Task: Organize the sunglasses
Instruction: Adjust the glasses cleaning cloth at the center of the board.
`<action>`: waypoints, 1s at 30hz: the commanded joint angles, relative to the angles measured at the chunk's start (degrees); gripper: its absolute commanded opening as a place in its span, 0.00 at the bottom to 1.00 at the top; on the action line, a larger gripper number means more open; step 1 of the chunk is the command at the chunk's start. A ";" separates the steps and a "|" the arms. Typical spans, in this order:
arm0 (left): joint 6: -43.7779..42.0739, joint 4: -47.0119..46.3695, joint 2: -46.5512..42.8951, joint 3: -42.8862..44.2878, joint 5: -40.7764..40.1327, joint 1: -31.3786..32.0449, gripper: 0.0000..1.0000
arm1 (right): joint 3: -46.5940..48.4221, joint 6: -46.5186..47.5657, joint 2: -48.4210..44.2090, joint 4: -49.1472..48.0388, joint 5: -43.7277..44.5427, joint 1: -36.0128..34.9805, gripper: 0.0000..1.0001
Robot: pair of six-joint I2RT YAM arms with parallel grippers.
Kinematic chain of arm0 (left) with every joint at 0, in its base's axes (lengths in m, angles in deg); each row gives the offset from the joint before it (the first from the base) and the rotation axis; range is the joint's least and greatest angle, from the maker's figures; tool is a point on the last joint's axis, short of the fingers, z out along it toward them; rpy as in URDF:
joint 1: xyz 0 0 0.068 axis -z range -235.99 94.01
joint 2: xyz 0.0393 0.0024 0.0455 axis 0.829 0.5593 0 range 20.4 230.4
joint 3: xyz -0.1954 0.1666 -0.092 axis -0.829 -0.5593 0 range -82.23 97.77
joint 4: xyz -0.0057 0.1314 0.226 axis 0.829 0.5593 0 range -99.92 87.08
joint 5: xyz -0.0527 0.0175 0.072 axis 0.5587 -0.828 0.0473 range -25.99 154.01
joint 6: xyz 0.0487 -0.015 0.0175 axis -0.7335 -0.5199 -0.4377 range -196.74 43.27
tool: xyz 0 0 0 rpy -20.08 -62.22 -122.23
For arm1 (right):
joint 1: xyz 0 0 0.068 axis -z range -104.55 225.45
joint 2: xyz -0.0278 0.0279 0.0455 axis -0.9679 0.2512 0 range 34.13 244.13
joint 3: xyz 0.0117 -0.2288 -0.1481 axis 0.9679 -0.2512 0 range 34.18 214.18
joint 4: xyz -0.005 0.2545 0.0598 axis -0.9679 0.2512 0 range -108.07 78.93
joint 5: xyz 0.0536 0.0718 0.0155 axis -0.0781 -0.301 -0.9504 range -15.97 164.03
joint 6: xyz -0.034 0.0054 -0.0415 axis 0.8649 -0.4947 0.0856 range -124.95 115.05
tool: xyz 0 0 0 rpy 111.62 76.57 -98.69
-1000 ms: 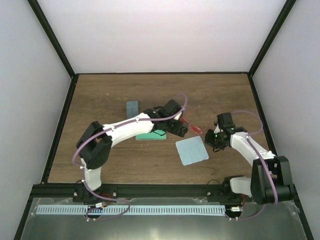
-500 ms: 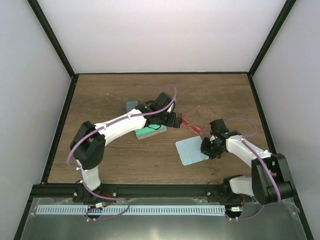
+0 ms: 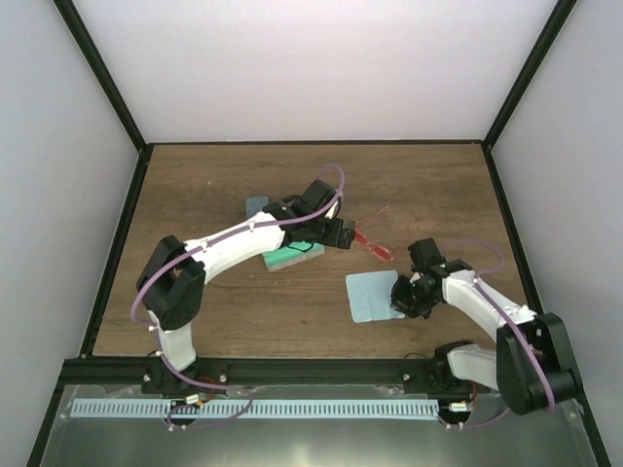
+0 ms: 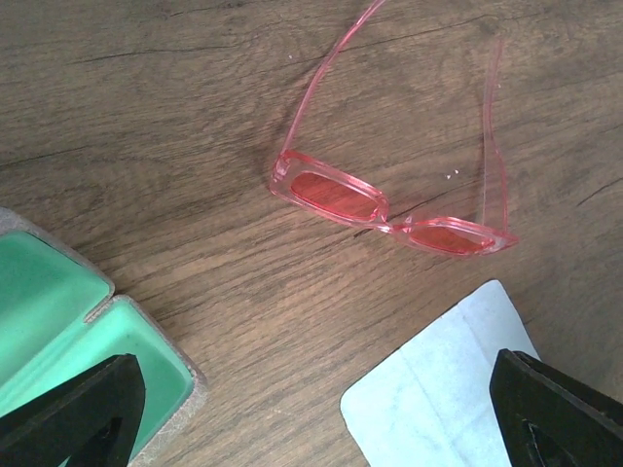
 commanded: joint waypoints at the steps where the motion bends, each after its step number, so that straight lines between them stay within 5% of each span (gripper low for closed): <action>1: -1.34 -1.61 0.03 0.42 1.21 0.13 0.96 | 5.01 -1.15 -4.47 4.01 0.21 -0.78 0.14; 9: 1.63 -6.15 0.28 -4.11 6.27 0.20 0.36 | 20.48 5.88 -2.32 3.96 18.31 -0.57 0.28; 12: 0.40 -6.79 0.76 -5.04 7.27 0.97 0.24 | 22.83 10.05 1.54 0.69 15.19 2.83 0.41; 30: -5.43 -2.10 10.54 -2.44 8.75 6.26 0.32 | 22.97 17.14 10.42 -1.47 10.03 4.19 0.37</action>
